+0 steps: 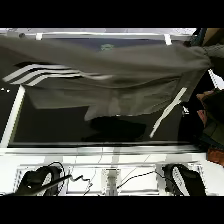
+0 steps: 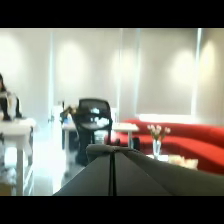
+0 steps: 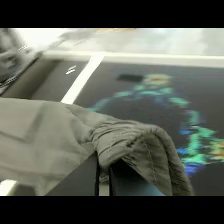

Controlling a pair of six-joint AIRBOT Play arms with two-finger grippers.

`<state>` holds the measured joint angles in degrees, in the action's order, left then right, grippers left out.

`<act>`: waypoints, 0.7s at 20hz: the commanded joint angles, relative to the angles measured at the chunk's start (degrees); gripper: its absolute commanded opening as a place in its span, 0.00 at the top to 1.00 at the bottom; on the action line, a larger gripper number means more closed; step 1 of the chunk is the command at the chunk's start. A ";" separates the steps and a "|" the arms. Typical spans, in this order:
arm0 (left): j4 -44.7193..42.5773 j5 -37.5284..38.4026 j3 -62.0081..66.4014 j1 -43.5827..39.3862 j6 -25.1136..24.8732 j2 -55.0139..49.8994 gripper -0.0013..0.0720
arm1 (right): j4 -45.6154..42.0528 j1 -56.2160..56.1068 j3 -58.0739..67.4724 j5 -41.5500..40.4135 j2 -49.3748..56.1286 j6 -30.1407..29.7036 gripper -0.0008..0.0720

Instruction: Fold the clothes and pants, and hang the long-sleeved shirts on hangers.

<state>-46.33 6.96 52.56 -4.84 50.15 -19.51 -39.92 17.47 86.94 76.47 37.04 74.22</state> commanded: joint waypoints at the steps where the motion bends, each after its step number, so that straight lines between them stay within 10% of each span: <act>1: 0.04 -5.79 0.09 -0.04 -0.02 4.72 0.98 | 11.26 -0.02 2.47 2.95 -0.98 0.33 0.93; 6: 0.09 -5.44 0.11 -0.04 0.04 -1.62 0.98 | -1.55 -0.02 2.73 -1.62 0.44 0.33 0.93; 14: 11.30 10.16 0.37 -5.57 9.03 -39.04 0.98 | -17.16 -0.02 -3.91 -4.22 24.33 4.79 0.93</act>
<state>-39.62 13.98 52.69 -7.57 57.10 -46.98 -53.45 17.47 84.97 73.80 52.03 78.24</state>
